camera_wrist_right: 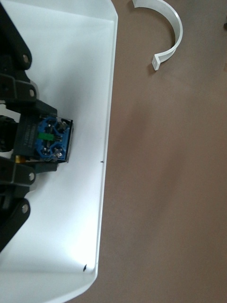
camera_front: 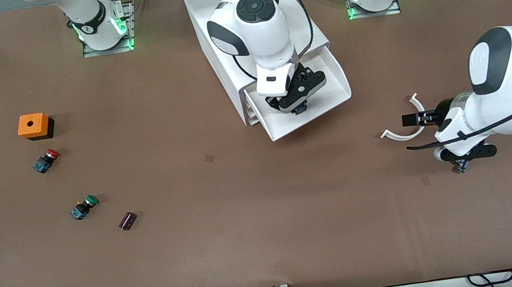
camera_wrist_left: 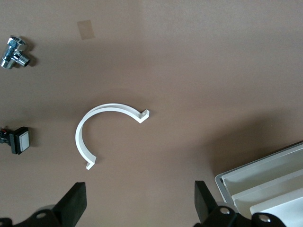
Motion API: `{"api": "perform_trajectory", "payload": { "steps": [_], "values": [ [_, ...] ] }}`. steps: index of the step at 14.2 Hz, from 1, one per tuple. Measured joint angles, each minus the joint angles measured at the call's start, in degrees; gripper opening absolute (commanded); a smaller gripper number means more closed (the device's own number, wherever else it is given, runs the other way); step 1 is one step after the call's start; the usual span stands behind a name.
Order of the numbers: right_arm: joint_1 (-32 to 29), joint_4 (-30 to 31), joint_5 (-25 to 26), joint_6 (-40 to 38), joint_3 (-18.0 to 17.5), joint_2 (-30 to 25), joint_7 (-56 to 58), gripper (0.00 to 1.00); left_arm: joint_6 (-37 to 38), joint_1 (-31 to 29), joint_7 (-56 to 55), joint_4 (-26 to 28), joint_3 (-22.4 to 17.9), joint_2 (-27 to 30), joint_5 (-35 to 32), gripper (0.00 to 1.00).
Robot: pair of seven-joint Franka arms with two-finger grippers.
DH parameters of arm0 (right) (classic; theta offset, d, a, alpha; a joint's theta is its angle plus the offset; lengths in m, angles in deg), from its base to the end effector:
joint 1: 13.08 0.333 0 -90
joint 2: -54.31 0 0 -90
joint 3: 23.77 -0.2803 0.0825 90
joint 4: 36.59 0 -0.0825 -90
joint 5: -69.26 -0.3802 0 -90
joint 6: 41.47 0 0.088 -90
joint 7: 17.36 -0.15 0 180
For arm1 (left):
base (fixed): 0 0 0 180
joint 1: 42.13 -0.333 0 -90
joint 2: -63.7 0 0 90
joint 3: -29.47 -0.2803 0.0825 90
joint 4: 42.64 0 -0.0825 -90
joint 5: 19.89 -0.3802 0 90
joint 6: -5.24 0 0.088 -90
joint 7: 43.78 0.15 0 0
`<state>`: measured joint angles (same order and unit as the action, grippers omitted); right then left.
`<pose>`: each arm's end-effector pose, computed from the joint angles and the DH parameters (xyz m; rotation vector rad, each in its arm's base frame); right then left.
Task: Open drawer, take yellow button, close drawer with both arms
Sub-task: 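Lift the button out with the right gripper while the left gripper withdraws, then push the drawer shut with the left gripper while the right gripper carries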
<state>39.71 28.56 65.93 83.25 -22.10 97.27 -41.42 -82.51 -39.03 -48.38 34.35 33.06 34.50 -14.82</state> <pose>0.4727 0.6023 0.3238 -2.8462 -0.6617 -0.3081 0.6279 -0.0820 0.3420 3.0124 -0.0341 -0.5031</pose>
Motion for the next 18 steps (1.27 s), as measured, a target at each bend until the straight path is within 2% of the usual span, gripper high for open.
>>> {"api": "perform_trajectory", "payload": {
  "steps": [4,7,9,12,15,18],
  "values": [
    [0.0,-2.9,0.0,-1.1,0.1,0.0,-1.7,0.06,0.0,0.0,-0.3,0.0,0.0,-0.9,0.2,1.0],
    [-1.3,-6.0,0.0,-6.3,1.6,-1.0,-2.7,0.06,-0.2,-0.1,-0.4,0.0,0.0,-3.0,3.5,1.0],
    [-4.0,-6.7,0.0,-11.5,3.2,-2.9,-2.7,0.06,-3.7,0.4,-3.3,0.1,0.1,-4.4,4.4,1.0],
    [-11.1,-6.6,0.0,-17.9,5.0,-4.5,-2.1,0.06,-9.3,4.5,-15.1,1.7,0.7,-5.3,4.5,1.0],
    [-18.7,-4.1,-0.1,-20.7,5.0,-4.3,1.2,0.06,-14.6,10.3,-24.9,2.9,1.0,-5.1,4.5,1.0],
    [-22.3,1.5,-0.2,-20.8,5.0,-3.9,2.2,0.06,-17.8,13.2,-28.6,6.2,2.0,-3.3,4.5,1.0]
  ]
}}
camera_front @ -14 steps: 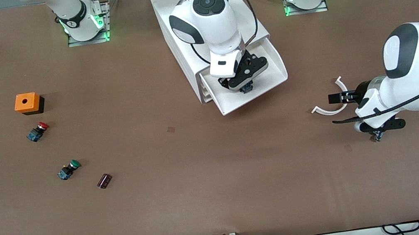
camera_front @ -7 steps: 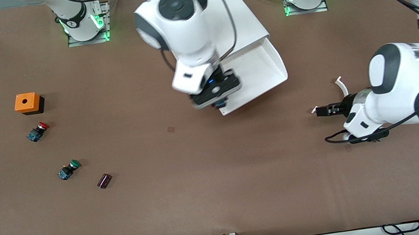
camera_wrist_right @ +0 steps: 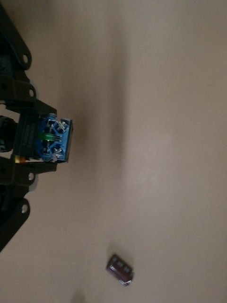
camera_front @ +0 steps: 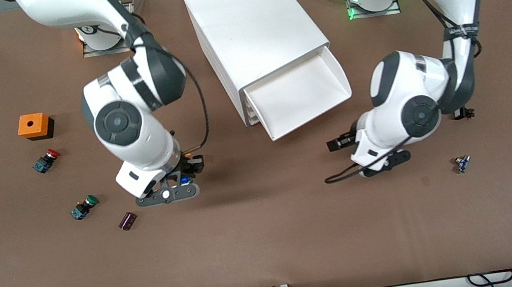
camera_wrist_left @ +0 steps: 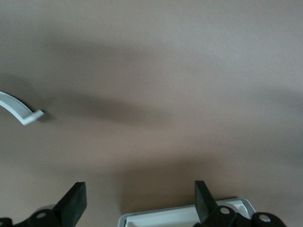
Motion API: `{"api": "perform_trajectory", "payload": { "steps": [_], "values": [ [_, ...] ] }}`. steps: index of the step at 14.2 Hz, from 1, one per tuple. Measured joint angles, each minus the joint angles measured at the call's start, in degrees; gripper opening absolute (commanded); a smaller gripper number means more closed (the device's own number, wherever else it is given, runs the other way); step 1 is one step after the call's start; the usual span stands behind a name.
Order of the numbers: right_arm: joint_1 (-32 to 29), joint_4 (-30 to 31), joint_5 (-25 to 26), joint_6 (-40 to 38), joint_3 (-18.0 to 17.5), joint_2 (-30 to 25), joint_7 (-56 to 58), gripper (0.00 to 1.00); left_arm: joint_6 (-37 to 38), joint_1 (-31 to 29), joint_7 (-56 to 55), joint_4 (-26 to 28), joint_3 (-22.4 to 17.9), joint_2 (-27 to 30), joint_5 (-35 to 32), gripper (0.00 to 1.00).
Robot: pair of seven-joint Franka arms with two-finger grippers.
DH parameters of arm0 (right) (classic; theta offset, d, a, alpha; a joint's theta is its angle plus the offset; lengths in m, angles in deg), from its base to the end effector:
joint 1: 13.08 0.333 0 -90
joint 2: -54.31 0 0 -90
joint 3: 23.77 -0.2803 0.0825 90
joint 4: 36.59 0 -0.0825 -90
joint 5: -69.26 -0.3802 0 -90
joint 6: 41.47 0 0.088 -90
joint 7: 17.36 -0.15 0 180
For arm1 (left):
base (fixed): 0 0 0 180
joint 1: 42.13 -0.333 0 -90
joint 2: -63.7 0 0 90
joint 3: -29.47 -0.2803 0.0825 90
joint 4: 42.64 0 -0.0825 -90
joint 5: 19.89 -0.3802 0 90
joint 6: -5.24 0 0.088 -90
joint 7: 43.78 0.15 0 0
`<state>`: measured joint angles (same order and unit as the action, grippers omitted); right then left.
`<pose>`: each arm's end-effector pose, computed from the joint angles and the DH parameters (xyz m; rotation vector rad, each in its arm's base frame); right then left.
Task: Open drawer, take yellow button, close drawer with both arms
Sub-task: 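Push the drawer shut with the left gripper while the right gripper carries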
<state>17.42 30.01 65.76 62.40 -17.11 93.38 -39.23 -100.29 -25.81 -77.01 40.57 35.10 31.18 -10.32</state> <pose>0.6410 0.3110 0.3247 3.1168 0.0681 -0.0305 0.6070 -0.2587 0.2752 2.9855 0.4005 -0.3834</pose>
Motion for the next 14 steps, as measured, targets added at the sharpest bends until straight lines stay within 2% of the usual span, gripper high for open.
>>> {"api": "perform_trajectory", "payload": {
  "steps": [5,11,14],
  "values": [
    [-2.8,8.7,0.0,2.3,0.0,0.4,5.8,0.06,-4.0,0.0,-1.9,9.1,3.3,5.5,0.1,1.0],
    [-8.6,20.3,0.0,10.8,0.1,-2.3,20.2,0.07,-5.9,0.0,-7.0,15.8,7.1,9.4,0.2,0.99],
    [-9.9,27.4,0.0,17.0,0.0,-4.6,24.5,0.07,-6.2,-0.3,-9.3,18.5,9.0,10.9,2.4,0.99]
  ]
}}
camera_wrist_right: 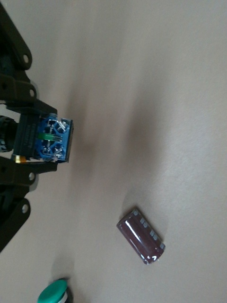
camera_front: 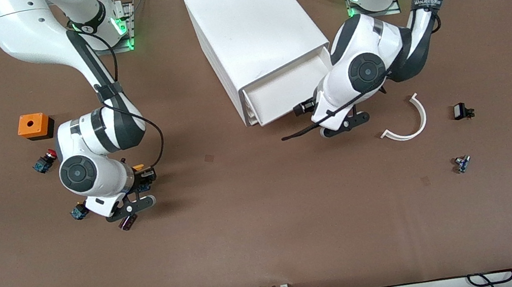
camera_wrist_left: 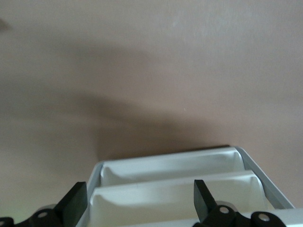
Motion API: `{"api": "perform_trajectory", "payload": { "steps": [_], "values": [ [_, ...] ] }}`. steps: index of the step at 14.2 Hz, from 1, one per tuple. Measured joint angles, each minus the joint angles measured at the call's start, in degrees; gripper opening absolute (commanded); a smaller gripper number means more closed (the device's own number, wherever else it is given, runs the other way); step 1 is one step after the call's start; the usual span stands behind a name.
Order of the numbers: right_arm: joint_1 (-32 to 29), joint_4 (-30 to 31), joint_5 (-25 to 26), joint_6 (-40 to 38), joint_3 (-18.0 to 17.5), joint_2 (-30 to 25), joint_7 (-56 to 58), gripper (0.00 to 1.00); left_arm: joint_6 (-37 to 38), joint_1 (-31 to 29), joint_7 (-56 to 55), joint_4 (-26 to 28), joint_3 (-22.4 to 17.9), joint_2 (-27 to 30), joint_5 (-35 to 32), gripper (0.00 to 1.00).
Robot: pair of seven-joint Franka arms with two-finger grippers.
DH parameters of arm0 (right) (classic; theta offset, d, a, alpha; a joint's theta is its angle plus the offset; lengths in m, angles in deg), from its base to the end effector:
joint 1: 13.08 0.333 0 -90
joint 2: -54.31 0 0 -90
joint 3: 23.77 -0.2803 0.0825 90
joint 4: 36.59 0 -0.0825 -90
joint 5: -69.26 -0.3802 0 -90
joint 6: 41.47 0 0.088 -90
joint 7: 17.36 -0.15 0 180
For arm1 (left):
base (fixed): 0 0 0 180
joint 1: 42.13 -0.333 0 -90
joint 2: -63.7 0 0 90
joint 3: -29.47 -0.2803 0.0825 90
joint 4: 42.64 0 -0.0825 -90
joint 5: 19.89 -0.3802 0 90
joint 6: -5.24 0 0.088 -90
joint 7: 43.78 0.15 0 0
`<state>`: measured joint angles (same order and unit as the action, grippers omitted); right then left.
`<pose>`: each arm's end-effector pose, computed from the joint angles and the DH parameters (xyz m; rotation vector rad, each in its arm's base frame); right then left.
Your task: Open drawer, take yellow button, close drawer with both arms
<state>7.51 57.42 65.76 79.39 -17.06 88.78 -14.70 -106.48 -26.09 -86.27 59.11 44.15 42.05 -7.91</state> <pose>0.6226 0.1627 0.1872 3.0776 0.4181 -0.1960 0.5077 -0.3224 0.2690 2.9565 0.4628 -0.4886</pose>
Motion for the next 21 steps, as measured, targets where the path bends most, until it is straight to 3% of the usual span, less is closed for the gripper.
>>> {"api": "perform_trajectory", "payload": {
  "steps": [7,13,14,15,16,19,21],
  "values": [
    [0.1,13.5,0.0,15.8,-1.6,-2.3,1.3,0.07,-0.2,-0.3,-4.8,5.3,3.1,3.4,4.8,1.0],
    [-0.4,15.8,0.0,17.9,-1.4,-2.6,2.3,0.12,-0.2,-0.3,-6.3,6.4,5.3,4.0,4.9,1.0],
    [-0.7,16.1,0.0,17.9,-1.4,-2.6,2.3,0.27,-0.2,-0.3,-6.3,6.4,5.5,4.0,4.9,1.0],
    [-1.1,16.3,0.0,17.9,-1.4,-2.6,2.3,0.71,-0.3,-0.3,-6.3,6.4,5.5,4.0,4.9,1.0],
    [-1.4,16.4,0.0,17.9,-1.4,-2.6,2.3,1.0,-0.3,-0.4,-6.1,6.4,5.5,4.0,4.9,1.0],
    [-1.5,15.3,0.0,18.0,-1.4,-2.8,1.0,1.0,-1.0,-2.5,-2.7,5.5,5.5,4.0,4.2,1.0],
    [-1.4,11.7,0.0,14.7,-1.4,-3.7,-2.4,1.0,-1.1,-6.0,1.3,3.4,5.4,4.1,-0.8,1.0]
  ]
}}
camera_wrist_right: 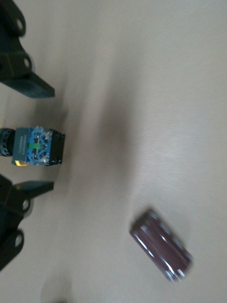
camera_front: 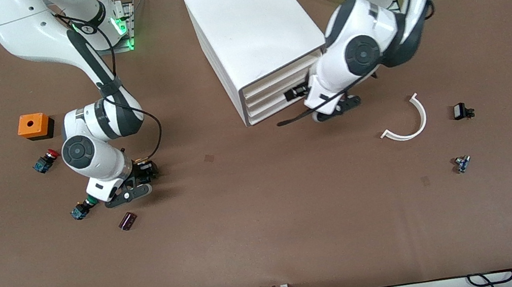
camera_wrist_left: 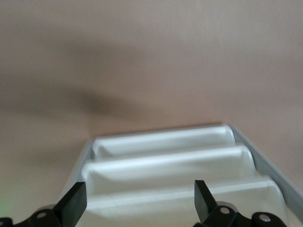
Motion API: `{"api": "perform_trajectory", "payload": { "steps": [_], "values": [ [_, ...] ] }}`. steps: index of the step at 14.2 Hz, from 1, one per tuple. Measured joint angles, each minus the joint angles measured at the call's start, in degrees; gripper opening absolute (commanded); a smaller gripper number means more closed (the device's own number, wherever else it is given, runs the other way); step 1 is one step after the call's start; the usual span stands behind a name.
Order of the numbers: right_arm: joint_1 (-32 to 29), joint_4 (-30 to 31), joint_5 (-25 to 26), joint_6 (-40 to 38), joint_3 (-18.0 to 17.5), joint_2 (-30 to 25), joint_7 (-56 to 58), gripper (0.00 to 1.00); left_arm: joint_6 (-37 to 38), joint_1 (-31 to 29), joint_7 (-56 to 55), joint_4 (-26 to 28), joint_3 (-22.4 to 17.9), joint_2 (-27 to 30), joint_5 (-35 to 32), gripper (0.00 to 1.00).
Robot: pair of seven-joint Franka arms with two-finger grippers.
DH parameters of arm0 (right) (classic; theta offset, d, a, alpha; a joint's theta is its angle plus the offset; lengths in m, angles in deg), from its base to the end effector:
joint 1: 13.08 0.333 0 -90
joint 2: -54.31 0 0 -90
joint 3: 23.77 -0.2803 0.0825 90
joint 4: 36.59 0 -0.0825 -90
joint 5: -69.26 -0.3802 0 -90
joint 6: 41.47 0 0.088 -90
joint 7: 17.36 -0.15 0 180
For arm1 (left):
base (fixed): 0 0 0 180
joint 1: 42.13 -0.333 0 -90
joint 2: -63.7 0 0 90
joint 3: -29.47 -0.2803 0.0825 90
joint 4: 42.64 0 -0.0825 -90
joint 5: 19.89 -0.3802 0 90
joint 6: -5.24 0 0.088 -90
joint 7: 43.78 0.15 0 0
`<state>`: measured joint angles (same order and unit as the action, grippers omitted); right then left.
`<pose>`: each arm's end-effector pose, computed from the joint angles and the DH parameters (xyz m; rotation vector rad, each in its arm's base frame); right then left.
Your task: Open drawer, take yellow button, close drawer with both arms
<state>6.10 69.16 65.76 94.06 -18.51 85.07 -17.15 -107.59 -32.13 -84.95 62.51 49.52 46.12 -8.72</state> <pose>0.6027 0.1520 0.1624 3.1172 0.3367 -0.0212 0.5036 -0.3095 0.2906 2.9445 0.4320 -0.4349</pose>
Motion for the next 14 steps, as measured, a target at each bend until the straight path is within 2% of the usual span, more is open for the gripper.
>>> {"api": "perform_trajectory", "payload": {
  "steps": [6,11,12,14],
  "values": [
    [-0.2,-18.9,0.0,-25.4,0.6,-2.3,-6.5,1.0,5.5,-9.8,18.6,-7.7,-0.2,0.2,-13.9,1.0],
    [-0.8,-29.4,0.0,-37.8,4.4,-3.4,-6.5,1.0,22.2,-15.0,38.7,-20.5,-0.8,2.2,-16.3,1.0],
    [-1.2,-30.6,0.0,-38.6,4.7,-3.9,-6.5,1.0,23.3,-15.3,42.4,-21.8,-1.9,3.2,-16.3,1.0],
    [-2.4,-31.8,0.0,-39.1,4.9,-5.4,-6.5,1.0,24.3,-14.1,49.9,-22.5,-7.5,6.3,-14.2,1.0]
  ]
}}
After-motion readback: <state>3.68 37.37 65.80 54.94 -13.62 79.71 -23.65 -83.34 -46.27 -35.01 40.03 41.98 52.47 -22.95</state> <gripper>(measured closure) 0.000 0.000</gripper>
